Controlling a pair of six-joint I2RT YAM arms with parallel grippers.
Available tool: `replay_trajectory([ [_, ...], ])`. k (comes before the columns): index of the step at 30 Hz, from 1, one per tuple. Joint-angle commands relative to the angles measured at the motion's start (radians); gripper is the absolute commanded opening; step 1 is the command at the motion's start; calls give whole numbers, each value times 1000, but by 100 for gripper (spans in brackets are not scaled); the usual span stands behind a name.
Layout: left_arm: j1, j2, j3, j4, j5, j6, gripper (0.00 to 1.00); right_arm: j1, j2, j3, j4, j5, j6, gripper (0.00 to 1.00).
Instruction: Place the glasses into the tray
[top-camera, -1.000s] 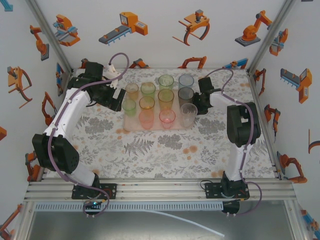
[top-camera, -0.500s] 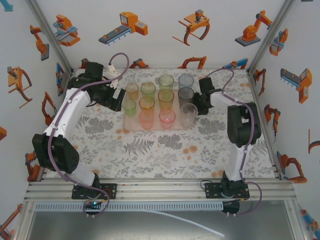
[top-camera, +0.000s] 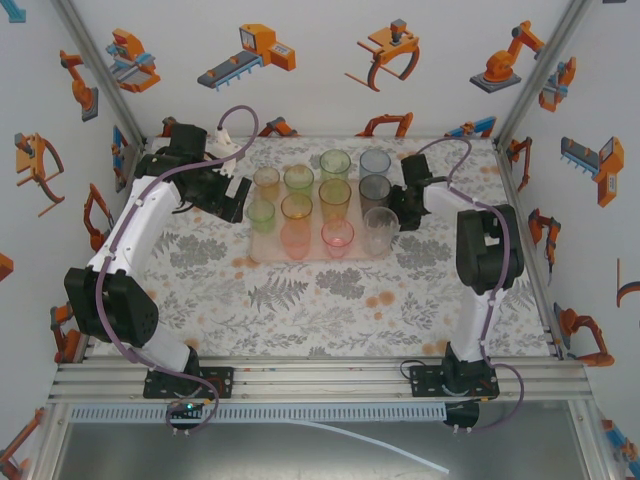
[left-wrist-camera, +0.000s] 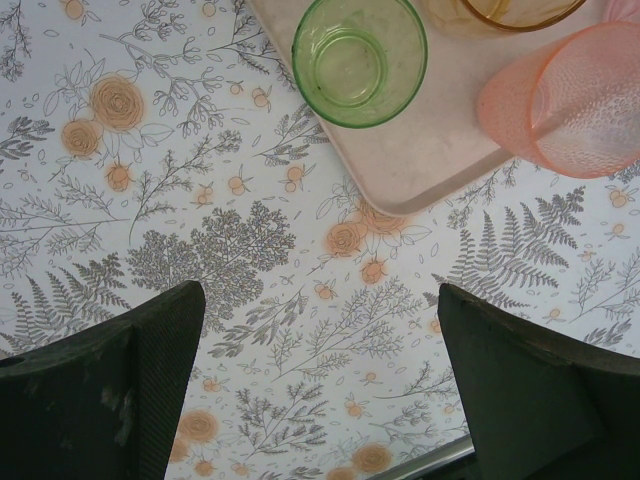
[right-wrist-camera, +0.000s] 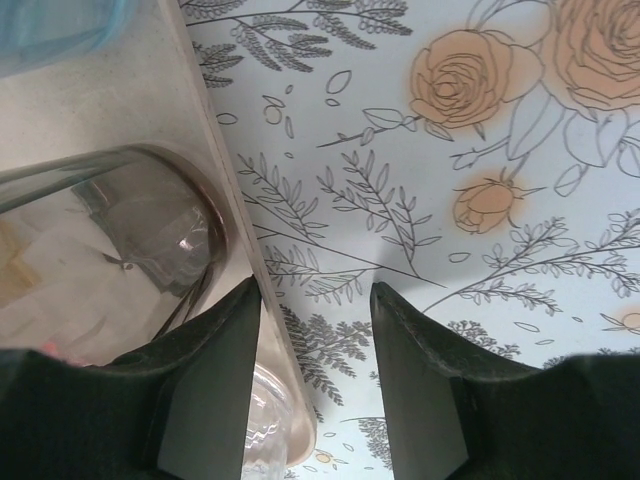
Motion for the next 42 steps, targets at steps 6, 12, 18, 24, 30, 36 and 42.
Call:
replay_trajectory([
  [6, 1, 13, 2, 1, 5, -11, 90, -37, 3, -12, -120, 62, -39, 50],
  [12, 1, 12, 1, 1, 5, -11, 90, -37, 8, -12, -112, 43, -37, 53],
  [18, 1, 13, -2, 0, 5, -12, 90, -37, 7, -4, -109, 40, -29, 55],
  [24, 0, 12, -4, 0, 6, -12, 90, -42, 2, 6, -112, 45, -27, 55],
  [30, 0, 15, -4, 4, 8, -14, 90, -46, 2, 13, -117, 42, -27, 58],
  [36, 0, 18, -5, 4, 10, -16, 90, -49, -3, 21, -120, 43, -27, 61],
  [42, 0, 19, -4, 4, 9, -16, 90, -54, -7, 28, -127, 42, -28, 61],
])
